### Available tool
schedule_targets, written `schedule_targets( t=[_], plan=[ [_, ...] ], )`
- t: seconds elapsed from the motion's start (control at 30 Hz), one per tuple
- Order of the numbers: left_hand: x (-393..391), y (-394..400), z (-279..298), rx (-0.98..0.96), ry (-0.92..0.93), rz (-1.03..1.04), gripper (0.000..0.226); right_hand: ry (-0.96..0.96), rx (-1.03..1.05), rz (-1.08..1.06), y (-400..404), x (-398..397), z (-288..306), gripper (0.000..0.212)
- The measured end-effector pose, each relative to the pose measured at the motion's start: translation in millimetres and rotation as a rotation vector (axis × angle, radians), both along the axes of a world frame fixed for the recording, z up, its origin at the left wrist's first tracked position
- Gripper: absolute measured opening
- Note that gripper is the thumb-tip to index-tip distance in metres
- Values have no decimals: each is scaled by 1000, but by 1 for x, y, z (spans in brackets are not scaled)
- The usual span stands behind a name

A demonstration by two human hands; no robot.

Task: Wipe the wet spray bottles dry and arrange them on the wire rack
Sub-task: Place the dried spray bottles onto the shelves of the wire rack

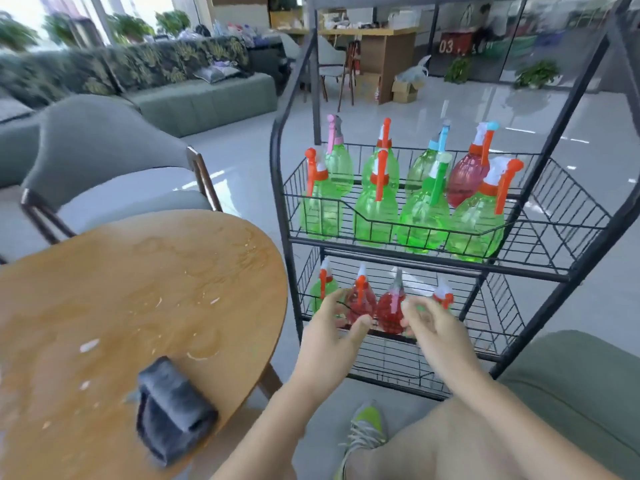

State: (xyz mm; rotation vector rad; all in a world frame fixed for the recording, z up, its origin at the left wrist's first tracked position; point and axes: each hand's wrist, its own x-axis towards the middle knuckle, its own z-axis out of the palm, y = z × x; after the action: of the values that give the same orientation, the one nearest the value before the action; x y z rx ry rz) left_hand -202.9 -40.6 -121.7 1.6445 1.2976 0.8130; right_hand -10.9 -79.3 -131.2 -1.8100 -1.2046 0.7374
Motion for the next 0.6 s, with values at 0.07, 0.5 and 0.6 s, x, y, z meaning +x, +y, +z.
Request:
schedule_targets(
  t=[0.07,0.5,0.6],
  plan=[
    [-40,-23,19,57,-5,74,45,-1,38,132,-2,-48,14,32],
    [-260,-111,36,190,151,497,38,-567,12,675,-9,-279,28,35],
    [-266,-100,35,161,228,434,33,-541,43,642,1,-282,25,16]
  ],
)
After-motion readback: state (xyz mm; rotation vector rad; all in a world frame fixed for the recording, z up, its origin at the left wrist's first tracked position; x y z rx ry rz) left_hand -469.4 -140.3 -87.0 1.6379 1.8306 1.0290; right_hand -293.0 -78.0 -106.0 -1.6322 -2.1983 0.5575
